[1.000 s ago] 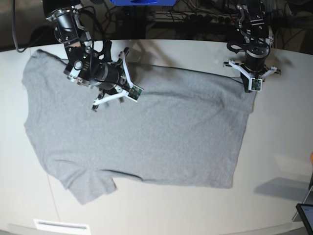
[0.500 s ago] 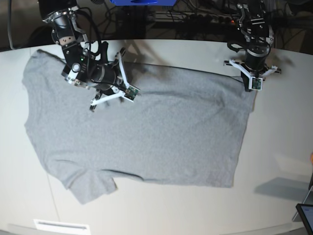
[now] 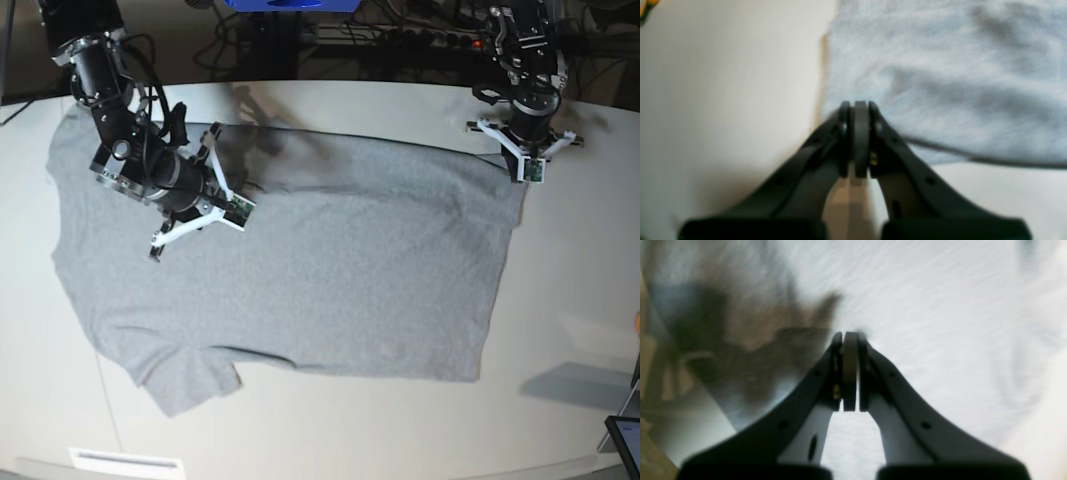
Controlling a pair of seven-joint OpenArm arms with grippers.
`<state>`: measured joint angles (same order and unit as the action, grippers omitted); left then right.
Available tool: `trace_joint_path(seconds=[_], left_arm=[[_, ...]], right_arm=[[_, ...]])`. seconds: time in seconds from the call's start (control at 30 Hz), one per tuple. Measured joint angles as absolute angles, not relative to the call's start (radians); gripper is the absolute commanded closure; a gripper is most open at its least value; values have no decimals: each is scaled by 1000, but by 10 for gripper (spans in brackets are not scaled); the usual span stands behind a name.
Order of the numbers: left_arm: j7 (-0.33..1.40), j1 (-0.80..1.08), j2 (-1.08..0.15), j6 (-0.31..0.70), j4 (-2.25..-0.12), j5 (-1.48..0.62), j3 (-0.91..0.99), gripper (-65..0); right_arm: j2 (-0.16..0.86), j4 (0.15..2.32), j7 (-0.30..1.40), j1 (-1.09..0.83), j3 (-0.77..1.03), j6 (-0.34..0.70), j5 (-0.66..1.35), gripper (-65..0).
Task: Fold the T-shirt properly
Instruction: 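Move the right gripper back to the shirt's shoulder corner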
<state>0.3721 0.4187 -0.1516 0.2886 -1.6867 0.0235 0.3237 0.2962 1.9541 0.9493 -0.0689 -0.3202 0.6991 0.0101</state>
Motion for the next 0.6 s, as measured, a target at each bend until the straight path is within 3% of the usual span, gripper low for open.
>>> trace_joint_path(seconds=[0.1,0.3,0.5,0.6], left_arm=[[376,420,-145,287,-1748,27,353,-27],[370,436,-149,288,-1821,26,317,-29],[368,422,-151,292,-1821,25,193,-29],[373,427,-156,289,-1821,27,141,-29]], right_arm=[[279,1954,1010,-81,-245,708,22,-1],[191,1954,1041,-122,96,699,4,-20],[184,1954,1122,-140,329,699,11,-283],[172,1954,1174,-166,434,698,11,-302]])
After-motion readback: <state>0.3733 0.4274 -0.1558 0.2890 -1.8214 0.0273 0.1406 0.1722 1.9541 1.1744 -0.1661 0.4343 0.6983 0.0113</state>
